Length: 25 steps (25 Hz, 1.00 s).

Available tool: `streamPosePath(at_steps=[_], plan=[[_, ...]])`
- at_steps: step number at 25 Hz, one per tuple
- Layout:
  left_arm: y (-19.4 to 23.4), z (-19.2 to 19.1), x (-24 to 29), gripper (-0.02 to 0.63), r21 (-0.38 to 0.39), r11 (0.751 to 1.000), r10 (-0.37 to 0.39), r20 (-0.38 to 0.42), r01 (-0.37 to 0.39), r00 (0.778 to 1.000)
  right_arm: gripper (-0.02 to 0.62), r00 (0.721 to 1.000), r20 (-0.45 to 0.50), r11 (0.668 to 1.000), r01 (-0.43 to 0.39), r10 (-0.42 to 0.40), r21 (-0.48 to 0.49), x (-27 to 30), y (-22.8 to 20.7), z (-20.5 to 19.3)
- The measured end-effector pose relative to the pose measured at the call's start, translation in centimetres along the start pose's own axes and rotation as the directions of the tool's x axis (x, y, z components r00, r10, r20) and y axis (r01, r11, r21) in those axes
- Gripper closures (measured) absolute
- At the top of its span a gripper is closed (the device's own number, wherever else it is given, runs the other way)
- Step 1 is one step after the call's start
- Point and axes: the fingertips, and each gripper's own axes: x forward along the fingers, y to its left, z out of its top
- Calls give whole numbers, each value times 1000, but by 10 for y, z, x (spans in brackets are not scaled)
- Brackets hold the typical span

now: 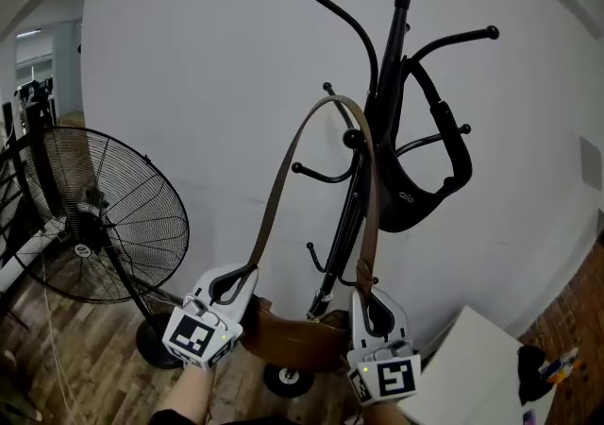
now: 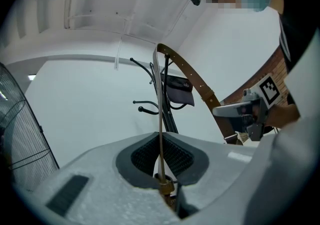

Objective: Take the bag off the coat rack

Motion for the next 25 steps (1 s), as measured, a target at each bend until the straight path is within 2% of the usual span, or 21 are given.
streamPosePath(at_steps=[12, 25], plan=[[-3, -10, -56, 588, -16, 990, 138, -82, -140, 987, 568, 990, 13, 988, -139, 138, 71, -9, 31, -6], [-32, -47, -110, 588, -36, 959, 266, -216, -280, 940, 568, 950, -67, 940, -288, 304, 183, -29, 59, -57]])
